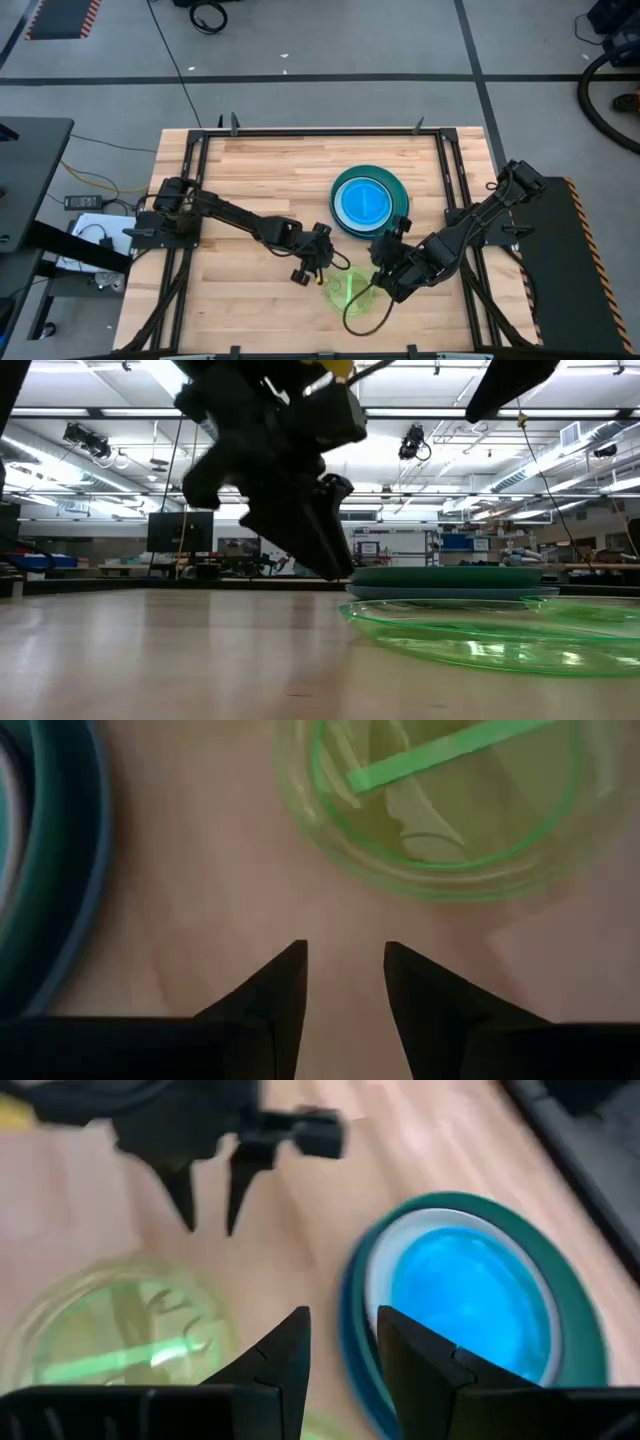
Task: Stack plastic plates
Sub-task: Stack the right light green plate on top of the light blue plate
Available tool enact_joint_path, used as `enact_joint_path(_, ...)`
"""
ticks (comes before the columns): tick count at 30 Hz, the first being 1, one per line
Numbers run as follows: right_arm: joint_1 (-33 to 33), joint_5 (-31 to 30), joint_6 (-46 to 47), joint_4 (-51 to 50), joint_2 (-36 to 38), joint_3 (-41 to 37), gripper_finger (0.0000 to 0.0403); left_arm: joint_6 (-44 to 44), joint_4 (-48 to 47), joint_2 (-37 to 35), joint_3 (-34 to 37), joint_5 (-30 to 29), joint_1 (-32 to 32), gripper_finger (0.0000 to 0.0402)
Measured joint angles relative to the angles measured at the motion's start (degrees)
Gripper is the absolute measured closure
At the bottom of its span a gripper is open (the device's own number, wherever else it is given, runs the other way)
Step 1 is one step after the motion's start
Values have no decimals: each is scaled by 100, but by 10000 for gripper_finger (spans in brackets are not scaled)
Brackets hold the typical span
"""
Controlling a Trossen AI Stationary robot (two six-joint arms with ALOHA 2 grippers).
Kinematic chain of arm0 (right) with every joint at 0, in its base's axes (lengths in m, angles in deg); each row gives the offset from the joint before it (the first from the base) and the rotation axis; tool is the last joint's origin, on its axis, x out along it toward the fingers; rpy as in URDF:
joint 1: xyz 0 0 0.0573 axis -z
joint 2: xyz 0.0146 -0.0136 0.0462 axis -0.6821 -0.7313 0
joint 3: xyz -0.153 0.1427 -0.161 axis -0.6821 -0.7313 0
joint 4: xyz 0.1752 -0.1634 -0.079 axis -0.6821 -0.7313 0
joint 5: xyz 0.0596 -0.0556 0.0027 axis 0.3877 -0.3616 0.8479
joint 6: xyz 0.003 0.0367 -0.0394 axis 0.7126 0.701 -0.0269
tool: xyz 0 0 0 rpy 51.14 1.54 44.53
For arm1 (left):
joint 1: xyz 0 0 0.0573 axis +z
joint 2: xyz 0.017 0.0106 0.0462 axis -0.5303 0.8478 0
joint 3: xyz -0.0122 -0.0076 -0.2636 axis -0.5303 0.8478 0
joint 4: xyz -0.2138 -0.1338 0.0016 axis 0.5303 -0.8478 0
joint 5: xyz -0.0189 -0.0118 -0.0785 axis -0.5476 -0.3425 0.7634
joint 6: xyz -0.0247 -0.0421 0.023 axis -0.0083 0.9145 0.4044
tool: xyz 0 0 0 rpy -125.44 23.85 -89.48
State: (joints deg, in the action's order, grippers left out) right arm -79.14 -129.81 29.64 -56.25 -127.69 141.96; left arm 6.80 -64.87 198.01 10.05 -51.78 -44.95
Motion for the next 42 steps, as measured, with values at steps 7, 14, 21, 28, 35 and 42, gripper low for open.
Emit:
enact_joint_path(7,11,1098,-966,624,-374,-57,275,753,-187,-293,2,-241,-449,260)
enact_joint_path(14,-192,2115,-826,666,-957,-57,275,1481,-74,-356,-2,-633,-1014,260)
enact_joint_path(21,-698,2316,139,428,-1797,150,275,2566,-199,-370,0,-735,-1462,260)
enact_joint_path(28,-1257,2144,810,-732,-2600,877,275,3161,-184,-376,0,-731,-1637,260)
enact_joint_path(35,-1706,1921,1079,-1100,-2894,985,275,3965,-118,-378,0,-736,-1607,260)
enact_joint_path(42,-1918,1620,1273,-1074,-2957,879,275,4729,28,-378,0,-729,-1622,260)
